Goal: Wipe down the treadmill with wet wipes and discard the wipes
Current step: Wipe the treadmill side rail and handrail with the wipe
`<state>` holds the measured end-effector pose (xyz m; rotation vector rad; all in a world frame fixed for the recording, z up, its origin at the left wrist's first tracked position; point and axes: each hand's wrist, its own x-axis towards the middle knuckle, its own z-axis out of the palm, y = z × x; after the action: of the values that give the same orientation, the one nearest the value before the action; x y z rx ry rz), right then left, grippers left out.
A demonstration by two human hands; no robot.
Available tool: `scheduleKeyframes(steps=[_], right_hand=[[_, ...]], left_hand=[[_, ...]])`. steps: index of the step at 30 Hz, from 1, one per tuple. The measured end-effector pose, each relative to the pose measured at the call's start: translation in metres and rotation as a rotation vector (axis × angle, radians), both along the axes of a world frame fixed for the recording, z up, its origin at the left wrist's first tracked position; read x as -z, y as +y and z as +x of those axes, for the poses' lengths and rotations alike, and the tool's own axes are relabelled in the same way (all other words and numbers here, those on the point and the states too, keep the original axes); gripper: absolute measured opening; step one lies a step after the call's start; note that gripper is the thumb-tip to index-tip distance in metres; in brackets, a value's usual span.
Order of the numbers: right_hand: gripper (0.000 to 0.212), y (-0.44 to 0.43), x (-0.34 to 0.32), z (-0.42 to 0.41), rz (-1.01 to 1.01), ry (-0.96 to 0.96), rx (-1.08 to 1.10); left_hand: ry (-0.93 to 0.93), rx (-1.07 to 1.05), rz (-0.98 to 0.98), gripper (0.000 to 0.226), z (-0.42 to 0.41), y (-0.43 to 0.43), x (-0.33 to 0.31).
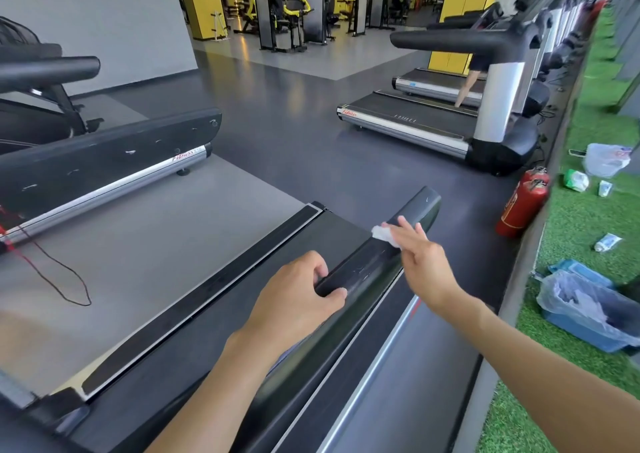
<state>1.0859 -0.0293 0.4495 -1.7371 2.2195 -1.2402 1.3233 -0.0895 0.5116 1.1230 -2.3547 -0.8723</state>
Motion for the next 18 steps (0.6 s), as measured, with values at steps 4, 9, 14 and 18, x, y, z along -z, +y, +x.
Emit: scheduleKeyframes(steps=[4,9,14,18], right_hand=[[0.053,0.006,-0.022,0.026,-0.086,-0.217,0.025],[0.075,0.015,0.005,0.054,-0.112,0.240,-0.315],[0.085,0.007,0.003,0.028,-0.062,0.388,-0.295],[0.083,-0.007,0.006,-0.004,-0.020,0.260,-0.143]], left_hand=[[-0.025,-0.004,-0.023,0.029,-0.003,-0.002,0.002],[-0.055,0.003,-0.009,0.029,-0.007,-0.005,0.002],[-0.053,0.015,0.014,0.030,-0.008,-0.009,0.004],[-0.052,0.016,0.019,0.031,-0.007,-0.008,0.005]])
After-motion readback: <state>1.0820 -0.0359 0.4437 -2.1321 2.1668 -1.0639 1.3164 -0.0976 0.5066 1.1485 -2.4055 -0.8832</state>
